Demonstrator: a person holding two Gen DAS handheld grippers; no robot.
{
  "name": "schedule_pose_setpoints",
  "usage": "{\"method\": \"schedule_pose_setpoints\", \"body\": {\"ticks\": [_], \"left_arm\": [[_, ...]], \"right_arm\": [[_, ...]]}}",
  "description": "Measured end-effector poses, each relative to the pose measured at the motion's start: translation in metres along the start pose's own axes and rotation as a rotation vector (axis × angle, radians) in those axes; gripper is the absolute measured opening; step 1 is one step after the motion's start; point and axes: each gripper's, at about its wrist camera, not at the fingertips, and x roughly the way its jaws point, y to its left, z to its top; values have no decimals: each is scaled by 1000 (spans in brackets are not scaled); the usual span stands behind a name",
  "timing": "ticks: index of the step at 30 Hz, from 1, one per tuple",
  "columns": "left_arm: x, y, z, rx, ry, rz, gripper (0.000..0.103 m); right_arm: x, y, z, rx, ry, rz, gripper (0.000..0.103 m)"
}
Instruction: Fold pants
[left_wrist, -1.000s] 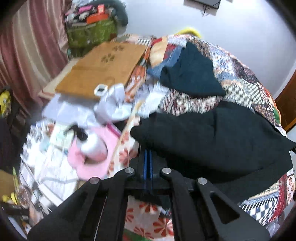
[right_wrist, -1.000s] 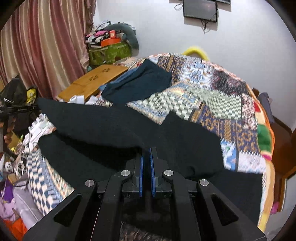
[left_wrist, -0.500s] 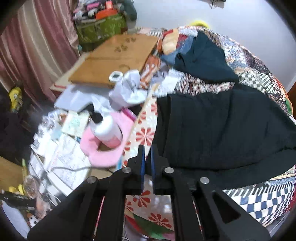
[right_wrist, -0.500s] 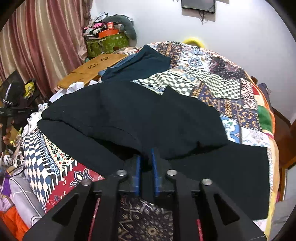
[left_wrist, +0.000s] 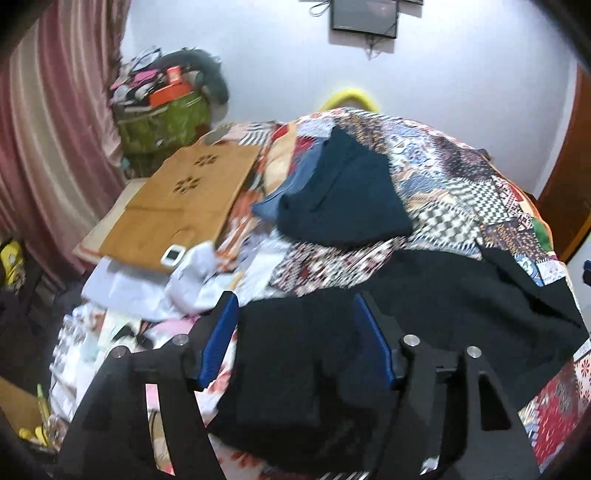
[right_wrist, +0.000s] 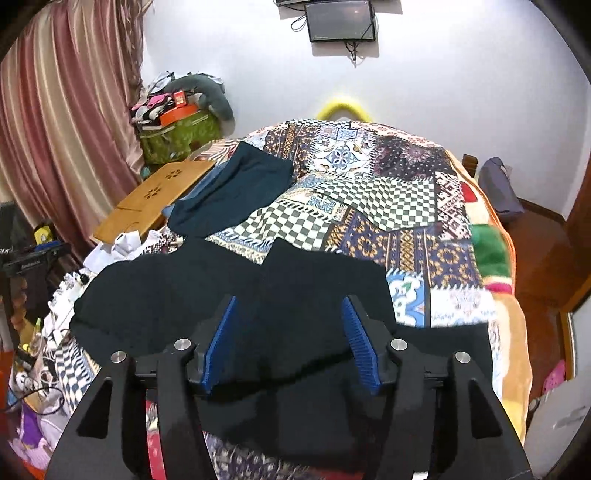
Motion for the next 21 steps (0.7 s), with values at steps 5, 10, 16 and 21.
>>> {"method": "schedule_pose_setpoints", "body": {"ticks": [5, 10, 16, 21], "left_arm": [[31, -35, 21, 35, 21, -56, 66], [65, -64, 30, 55, 62, -104, 66], [94, -83, 34, 79, 101, -126, 66], [110, -93, 35, 91, 131, -150, 68]], "right_arm": [[33, -3, 14, -25, 61, 24, 56], [78, -3, 31, -48, 139, 56, 56], [140, -5, 47, -37, 238, 85, 56], [189, -11, 56, 25, 340, 133, 56]]}}
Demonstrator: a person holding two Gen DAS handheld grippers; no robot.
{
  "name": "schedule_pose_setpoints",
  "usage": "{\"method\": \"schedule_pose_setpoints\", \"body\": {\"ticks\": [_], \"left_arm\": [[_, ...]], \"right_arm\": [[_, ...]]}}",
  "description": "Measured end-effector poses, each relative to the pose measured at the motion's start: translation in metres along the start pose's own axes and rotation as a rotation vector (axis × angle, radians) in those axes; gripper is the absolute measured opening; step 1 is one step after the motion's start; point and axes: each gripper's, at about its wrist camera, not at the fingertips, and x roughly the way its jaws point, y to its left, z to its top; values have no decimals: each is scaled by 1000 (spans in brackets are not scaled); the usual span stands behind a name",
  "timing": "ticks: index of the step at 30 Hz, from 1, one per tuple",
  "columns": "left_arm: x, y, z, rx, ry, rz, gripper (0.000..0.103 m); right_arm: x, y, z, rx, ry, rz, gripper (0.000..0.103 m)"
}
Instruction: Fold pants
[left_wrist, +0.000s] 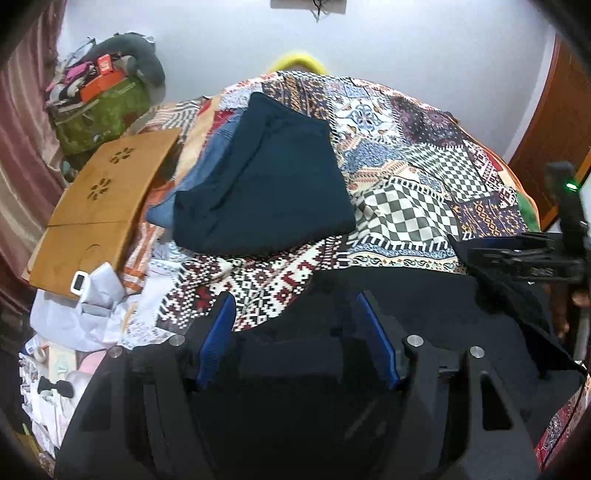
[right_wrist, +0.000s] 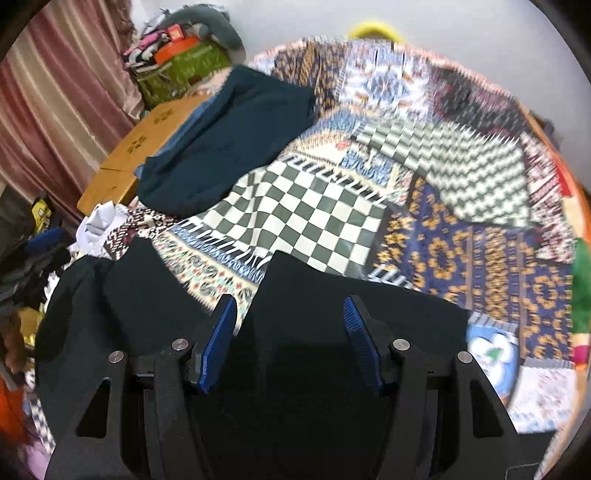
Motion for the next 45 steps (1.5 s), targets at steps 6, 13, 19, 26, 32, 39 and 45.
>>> {"method": "schedule_pose_setpoints", "body": {"ticks": [6, 13, 19, 26, 32, 39, 45], "left_arm": [[5, -11, -1, 39, 0, 20, 70], [-7, -31, -6, 101, -3, 20, 71], [-25, -62, -12, 154, -3, -23, 76], [-33, -114, -21, 220, 30, -111, 84], [-29, -170, -45, 307, 84, -159, 84], [-30, -196, -59, 335, 95, -157, 84], [-44, -161, -42, 240, 42, -117, 84]], "right_arm": [[29, 4, -1, -4, 40, 11, 42], [-4, 9, -8, -21, -48, 3, 8], [-82, -2, -29, -16, -197, -52, 4], [-190, -33, -68, 72, -383, -113, 4], [-249, -61, -115, 148, -465, -167, 4], [-232, -87, -161, 234, -355, -191, 4], [-197, -76, -146, 208, -284, -139, 23]]}}
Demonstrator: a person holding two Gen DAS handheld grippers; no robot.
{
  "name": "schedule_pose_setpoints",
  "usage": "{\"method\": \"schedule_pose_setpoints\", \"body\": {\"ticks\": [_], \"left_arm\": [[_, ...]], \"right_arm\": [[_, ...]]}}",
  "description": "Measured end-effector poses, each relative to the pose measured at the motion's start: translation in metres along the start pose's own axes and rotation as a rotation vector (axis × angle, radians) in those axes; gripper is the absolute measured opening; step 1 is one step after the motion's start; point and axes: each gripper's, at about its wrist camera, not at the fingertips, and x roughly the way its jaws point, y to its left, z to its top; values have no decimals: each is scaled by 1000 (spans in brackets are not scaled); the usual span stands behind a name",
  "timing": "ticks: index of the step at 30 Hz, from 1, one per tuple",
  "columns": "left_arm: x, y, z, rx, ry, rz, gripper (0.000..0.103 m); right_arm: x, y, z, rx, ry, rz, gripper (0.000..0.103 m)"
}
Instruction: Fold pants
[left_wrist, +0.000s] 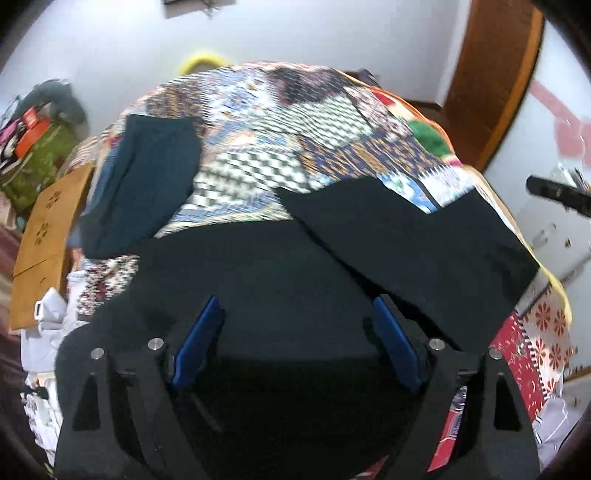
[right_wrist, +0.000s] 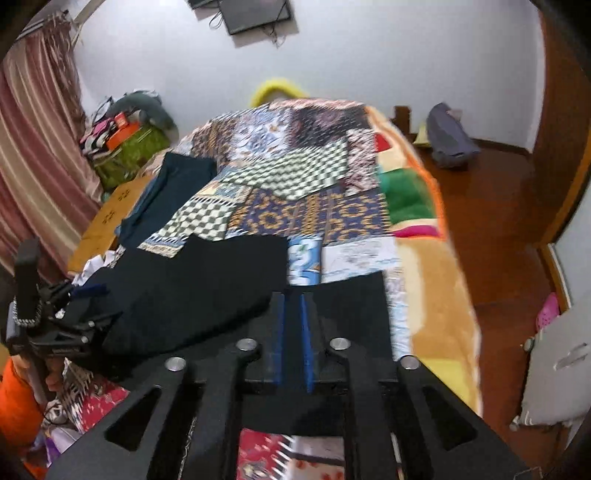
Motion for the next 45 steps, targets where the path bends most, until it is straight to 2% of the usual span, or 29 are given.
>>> {"method": "schedule_pose_setpoints", "body": {"ticks": [1, 3, 8, 12, 16, 22, 23, 25, 28, 29, 32, 38, 45], "left_arm": [[-4, 6, 1, -7, -12, 15, 84], [-9, 21, 2, -21, -36, 50, 85], [-13, 60, 7, -73, -81, 129, 94], [-6, 88, 10, -131, -84, 147, 94], [13, 114, 13, -226, -50, 114, 94], [34, 125, 13, -273, -15, 83, 94], [36, 126, 13, -274, -11, 76, 94], [39, 125, 13, -270, -5, 69, 94], [39, 120, 13, -253, -5, 70, 94], [38, 118, 14, -245, -7, 73, 94], [34, 111, 15, -222, -13, 89, 94], [18, 95, 17, -186, -34, 94, 94], [-7, 60, 22, -120, -72, 91, 94]], "right_arm": [[7, 9, 4, -13, -3, 13, 28], [18, 24, 11, -43, -11, 36, 46], [60, 68, 26, -116, 27, 106, 53], [108, 96, 36, -154, 94, 141, 53], [155, 118, 43, -168, 172, 156, 53], [209, 134, 46, -196, 303, 151, 53], [218, 133, 44, -194, 333, 161, 51], [226, 126, 40, -167, 343, 181, 36], [224, 117, 36, -131, 325, 221, 20], [222, 116, 35, -125, 322, 232, 12], [213, 124, 34, -174, 290, 197, 6], [175, 117, 42, -183, 182, 174, 4], [84, 77, 50, -142, 5, 126, 3]]}}
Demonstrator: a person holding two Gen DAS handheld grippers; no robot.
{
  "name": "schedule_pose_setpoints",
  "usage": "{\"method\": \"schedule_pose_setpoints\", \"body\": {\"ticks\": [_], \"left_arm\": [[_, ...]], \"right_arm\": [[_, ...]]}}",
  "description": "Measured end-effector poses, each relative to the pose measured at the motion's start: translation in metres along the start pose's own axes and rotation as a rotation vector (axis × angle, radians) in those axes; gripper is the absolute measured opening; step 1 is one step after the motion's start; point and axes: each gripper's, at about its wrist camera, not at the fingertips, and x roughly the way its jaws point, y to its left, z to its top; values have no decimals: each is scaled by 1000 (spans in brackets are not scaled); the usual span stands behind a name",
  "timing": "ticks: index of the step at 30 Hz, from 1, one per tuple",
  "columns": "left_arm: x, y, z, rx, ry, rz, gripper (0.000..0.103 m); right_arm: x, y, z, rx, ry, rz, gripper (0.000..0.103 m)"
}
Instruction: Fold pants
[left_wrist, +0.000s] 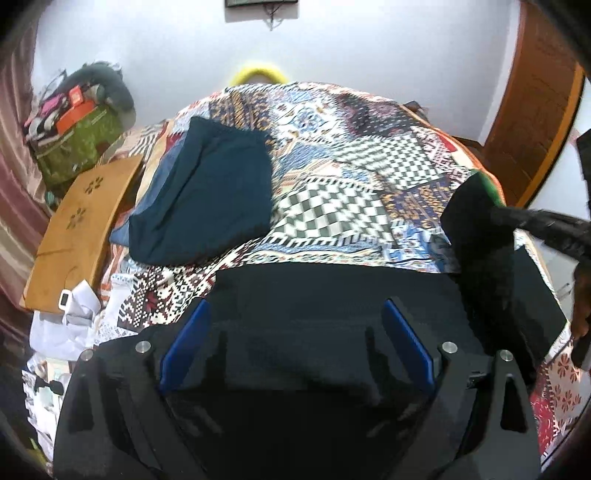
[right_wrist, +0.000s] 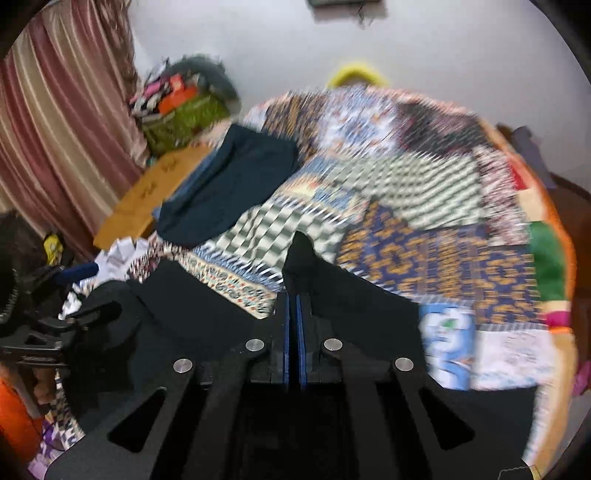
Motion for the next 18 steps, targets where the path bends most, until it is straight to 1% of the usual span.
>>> {"method": "schedule_pose_setpoints", "body": {"ticks": [2, 6, 10, 13, 16, 18], "left_arm": [[-5, -11, 0, 15, -5, -11, 94], [-8, -34, -2, 45, 10, -40, 94], [-5, -60, -10, 81, 42, -70, 94], [0, -74, -19, 105, 68, -81, 94], [1, -81, -25, 116, 78, -80, 94], [-1, -80, -27, 109, 79, -78, 94]], "right_arm": [[-30, -15, -3, 22, -44, -29, 3], [-75, -37, -17, 75, -103, -76, 2], [-105, -56, -47, 120, -110, -120, 2], [-111, -71, -81, 169, -75, -148, 2], [-102, -87, -119, 233, -2, -168, 2], [-90, -95, -143, 271, 65, -177, 3]]}}
